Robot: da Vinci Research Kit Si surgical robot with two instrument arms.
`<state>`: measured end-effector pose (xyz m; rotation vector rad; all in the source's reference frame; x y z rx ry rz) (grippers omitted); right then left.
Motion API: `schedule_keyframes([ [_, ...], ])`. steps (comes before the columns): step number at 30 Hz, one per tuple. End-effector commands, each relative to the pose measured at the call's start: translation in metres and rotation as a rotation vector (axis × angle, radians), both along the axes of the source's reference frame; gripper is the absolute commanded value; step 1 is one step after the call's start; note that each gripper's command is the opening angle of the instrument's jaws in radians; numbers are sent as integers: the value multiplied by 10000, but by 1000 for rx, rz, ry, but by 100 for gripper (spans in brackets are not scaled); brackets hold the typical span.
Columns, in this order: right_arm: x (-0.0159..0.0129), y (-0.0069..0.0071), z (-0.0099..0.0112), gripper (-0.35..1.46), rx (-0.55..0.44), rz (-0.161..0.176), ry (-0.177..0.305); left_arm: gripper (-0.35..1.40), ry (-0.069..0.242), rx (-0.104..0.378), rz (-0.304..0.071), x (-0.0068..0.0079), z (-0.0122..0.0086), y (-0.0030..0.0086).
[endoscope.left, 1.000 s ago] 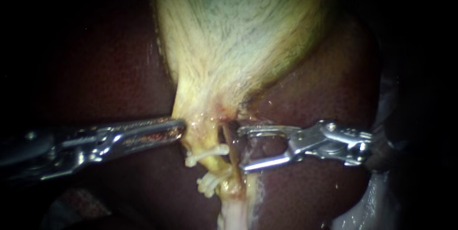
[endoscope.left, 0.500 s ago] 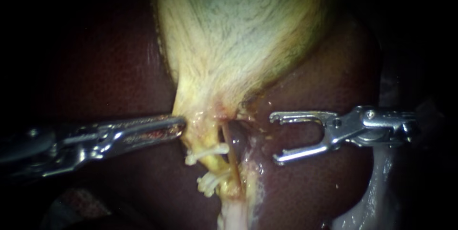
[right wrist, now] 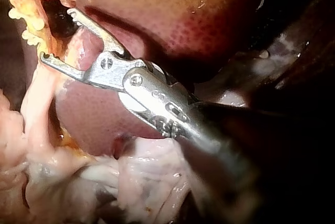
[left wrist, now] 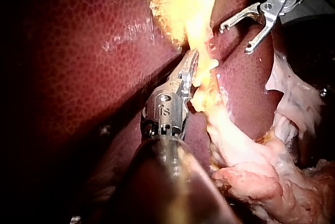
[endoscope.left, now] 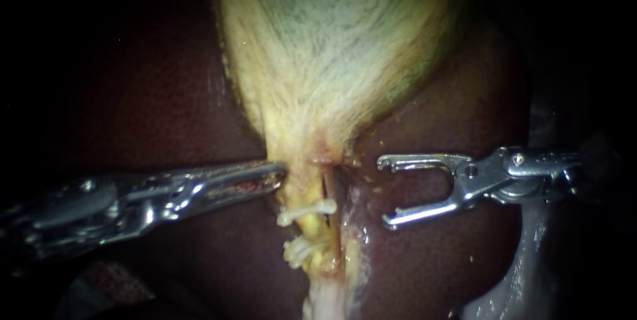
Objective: Going back third clip left tube
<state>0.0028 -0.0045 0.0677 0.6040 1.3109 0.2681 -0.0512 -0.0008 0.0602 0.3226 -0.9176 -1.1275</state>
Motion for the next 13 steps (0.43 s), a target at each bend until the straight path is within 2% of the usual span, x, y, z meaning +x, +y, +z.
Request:
schedule_keyframes([
  [1,0,0,0,60,-4,-1,1,-35,0,0,3,-1,1,-1],
  [13,0,0,0,60,-4,-1,1,-35,0,1,7,-3,3,-3],
])
